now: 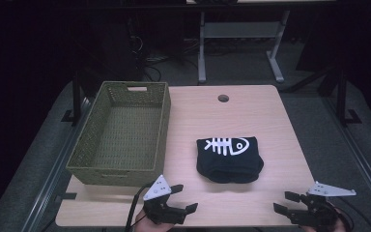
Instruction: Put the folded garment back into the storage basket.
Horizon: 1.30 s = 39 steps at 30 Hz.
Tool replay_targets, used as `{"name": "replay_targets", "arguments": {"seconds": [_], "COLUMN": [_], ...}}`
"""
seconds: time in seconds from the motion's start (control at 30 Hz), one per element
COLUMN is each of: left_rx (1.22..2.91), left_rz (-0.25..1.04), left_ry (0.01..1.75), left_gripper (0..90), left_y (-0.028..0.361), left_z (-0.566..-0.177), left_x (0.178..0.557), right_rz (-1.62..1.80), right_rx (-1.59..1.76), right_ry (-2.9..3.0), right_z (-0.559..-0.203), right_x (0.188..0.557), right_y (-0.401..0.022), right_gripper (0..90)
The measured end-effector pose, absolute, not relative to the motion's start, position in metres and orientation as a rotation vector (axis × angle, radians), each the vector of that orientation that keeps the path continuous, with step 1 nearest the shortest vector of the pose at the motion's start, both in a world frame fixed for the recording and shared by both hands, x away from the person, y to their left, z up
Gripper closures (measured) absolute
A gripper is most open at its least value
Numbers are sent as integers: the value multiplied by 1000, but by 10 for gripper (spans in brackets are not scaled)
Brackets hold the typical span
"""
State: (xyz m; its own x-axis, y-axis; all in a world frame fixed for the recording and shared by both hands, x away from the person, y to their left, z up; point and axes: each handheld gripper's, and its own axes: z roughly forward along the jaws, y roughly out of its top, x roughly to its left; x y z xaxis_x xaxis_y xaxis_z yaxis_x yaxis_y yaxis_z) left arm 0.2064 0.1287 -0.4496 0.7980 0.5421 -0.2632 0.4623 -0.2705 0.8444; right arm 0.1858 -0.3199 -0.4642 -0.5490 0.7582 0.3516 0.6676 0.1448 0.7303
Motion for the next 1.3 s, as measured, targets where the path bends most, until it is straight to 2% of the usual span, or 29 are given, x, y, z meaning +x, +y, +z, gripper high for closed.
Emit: {"name": "replay_targets", "arguments": {"seconds": [0.37, 0.47, 0.87, 1.1, 1.3], "left_rx": [1902, 1904, 1904, 1894, 1897], "left_rz": [105, 141, 127, 121, 170], "left_ry": [768, 757, 766, 798, 853], "left_gripper": [195, 201, 202, 211, 212], "left_y": [119, 113, 81, 75, 69], "left_z": [-440, -437, -434, -434, -436], "left_x": [221, 227, 255, 268, 278], "right_rz": [1408, 1411, 1404, 1392, 1374], "right_rx": [1439, 1421, 1376, 1359, 1348], "right_ry": [2258, 2267, 2273, 2285, 2321], "right_z": [-453, -449, -432, -423, -418], "right_x": [200, 207, 237, 254, 270], "right_y": [-322, -321, -313, -306, -302], "right_gripper": [228, 216, 207, 207, 207]}}
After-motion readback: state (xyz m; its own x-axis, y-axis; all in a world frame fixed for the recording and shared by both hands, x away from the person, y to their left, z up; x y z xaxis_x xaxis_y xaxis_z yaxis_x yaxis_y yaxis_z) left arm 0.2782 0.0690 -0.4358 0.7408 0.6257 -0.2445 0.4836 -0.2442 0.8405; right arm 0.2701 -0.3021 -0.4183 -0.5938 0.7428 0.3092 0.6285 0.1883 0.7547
